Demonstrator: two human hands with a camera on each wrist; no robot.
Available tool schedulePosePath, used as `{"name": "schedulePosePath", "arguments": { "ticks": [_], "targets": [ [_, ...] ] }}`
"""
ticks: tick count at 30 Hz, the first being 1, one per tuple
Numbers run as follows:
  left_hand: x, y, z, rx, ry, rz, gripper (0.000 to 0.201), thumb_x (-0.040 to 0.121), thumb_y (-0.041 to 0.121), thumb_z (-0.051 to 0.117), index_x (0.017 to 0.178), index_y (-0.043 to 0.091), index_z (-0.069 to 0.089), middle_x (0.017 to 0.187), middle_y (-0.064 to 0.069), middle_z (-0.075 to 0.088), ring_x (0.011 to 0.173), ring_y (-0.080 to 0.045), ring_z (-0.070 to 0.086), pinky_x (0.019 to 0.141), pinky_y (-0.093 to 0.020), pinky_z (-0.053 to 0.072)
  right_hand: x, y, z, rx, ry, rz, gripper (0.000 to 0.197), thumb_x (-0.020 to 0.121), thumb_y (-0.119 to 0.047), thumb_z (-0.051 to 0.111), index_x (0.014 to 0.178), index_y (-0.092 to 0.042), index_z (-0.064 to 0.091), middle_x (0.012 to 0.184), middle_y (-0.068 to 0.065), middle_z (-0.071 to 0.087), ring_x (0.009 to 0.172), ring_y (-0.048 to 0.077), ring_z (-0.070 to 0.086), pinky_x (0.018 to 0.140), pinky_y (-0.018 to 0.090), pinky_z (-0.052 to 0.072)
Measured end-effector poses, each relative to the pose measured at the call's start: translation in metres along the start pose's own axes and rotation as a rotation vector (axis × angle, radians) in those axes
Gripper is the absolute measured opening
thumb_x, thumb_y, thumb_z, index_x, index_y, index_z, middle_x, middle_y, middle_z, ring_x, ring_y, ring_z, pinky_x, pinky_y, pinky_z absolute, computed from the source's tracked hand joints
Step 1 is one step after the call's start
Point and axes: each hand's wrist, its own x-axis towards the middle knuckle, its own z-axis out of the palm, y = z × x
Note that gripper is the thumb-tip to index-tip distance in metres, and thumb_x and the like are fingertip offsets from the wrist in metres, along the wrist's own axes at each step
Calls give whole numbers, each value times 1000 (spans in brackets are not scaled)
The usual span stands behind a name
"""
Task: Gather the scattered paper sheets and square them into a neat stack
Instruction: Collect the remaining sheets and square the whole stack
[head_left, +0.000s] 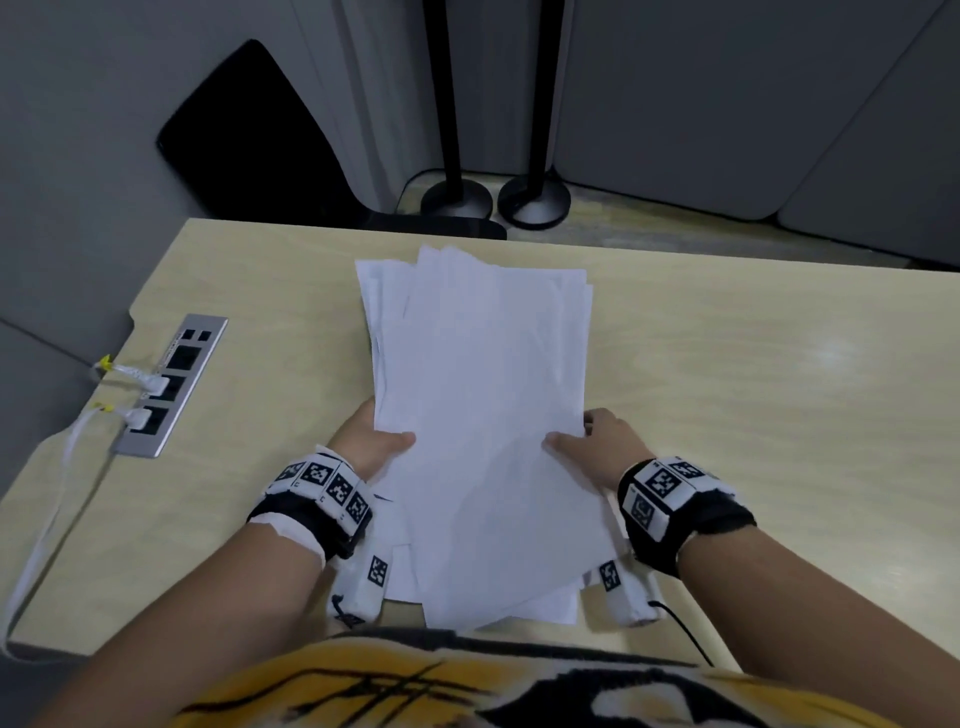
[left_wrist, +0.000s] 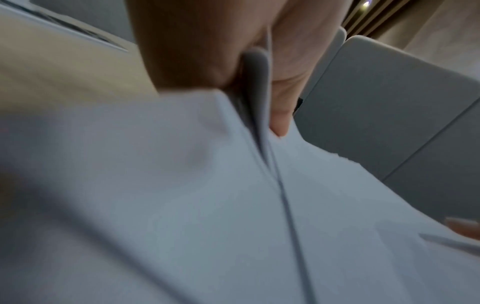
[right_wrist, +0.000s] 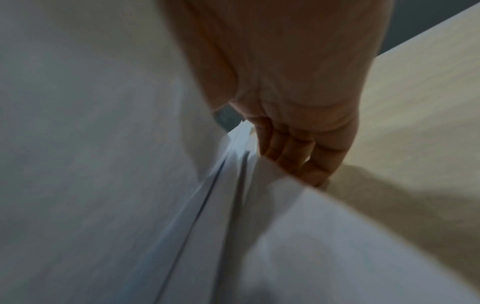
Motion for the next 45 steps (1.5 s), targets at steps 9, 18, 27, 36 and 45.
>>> {"name": "schedulePosePath", "arguments": {
  "ticks": [9, 18, 27, 36, 45],
  "targets": [
    [-19, 31, -17, -208, -23, 208, 34, 90, 3, 62, 116, 24, 58, 113, -7, 69, 105, -33, 66, 96, -51, 50, 0, 5, -43, 347, -24, -135, 78, 77, -40, 77, 142, -20, 37, 127, -3, 58, 112, 17, 58, 98, 38, 47],
    [-47, 76, -17, -386, -101, 414, 44, 75, 8, 68, 117, 18, 60, 115, -11, 70, 103, -31, 68, 84, -44, 56, -36, -39, -90, 814, 156, -497, 31, 78, 0, 73, 105, -15, 68, 99, 1, 74, 92, 17, 71, 83, 32, 55],
    [-66, 116, 6, -301, 70, 614, 45, 67, 6, 63, 105, 29, 54, 108, 1, 68, 104, -20, 66, 94, -37, 51, -71, -55, -105, 494, 675, -667, 24, 88, -19, 67, 108, -6, 69, 97, 0, 64, 95, 14, 59, 81, 25, 44],
    [-81, 118, 12, -349, 169, 763, 57, 72, 5, 59, 122, 24, 42, 124, -11, 59, 117, -25, 59, 100, -38, 49, -78, -48, -106, 634, 545, -684, 12, 85, -17, 72, 88, -27, 67, 95, -3, 69, 95, 18, 65, 89, 45, 53],
    [-75, 125, 13, -320, 351, 727, 32, 86, 4, 67, 116, 6, 59, 100, 2, 68, 95, -7, 68, 77, -9, 51, -72, -56, -100, 676, 429, -673, 22, 80, -20, 72, 102, -19, 67, 99, -2, 71, 97, 17, 67, 90, 42, 54]
  ]
}}
